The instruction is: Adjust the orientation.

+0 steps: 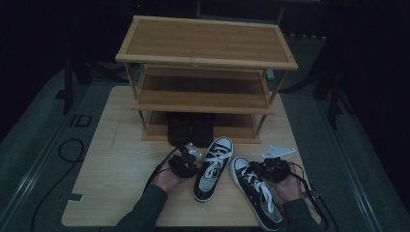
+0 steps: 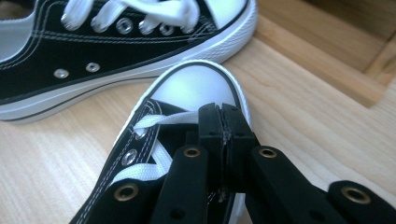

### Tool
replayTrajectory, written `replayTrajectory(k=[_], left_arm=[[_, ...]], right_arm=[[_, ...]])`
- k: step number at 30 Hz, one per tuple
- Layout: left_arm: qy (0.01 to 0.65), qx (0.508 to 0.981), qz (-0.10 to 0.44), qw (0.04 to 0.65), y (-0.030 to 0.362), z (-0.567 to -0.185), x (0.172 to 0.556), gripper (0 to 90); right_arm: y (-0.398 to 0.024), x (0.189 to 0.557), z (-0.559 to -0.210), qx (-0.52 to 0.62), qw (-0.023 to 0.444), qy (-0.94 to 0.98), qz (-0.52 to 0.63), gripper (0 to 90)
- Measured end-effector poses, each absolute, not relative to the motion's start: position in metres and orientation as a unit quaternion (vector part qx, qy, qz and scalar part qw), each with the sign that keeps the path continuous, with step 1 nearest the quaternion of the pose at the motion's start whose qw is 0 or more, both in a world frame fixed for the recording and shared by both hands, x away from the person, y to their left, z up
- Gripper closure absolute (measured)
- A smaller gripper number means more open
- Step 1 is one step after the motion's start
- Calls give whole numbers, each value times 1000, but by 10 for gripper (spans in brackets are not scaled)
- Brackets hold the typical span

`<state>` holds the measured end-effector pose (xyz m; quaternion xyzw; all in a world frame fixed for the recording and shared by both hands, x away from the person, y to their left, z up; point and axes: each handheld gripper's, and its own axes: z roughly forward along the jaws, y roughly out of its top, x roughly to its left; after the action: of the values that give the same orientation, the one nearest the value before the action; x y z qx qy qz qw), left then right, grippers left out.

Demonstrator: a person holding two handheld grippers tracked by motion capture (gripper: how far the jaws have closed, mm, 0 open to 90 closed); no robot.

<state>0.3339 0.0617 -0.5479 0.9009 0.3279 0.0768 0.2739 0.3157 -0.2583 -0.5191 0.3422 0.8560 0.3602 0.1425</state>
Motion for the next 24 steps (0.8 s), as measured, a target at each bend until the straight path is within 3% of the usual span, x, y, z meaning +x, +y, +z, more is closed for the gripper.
replayTrajectory(k=[11,24], left_arm=[[327,901,77,273,61,-548,334,790],[328,901,77,274,61,-549,335,792]], right_arm=[[-275,342,-515,368,155,844,359,892],[-262,386,-510,384,171,840,343,892]])
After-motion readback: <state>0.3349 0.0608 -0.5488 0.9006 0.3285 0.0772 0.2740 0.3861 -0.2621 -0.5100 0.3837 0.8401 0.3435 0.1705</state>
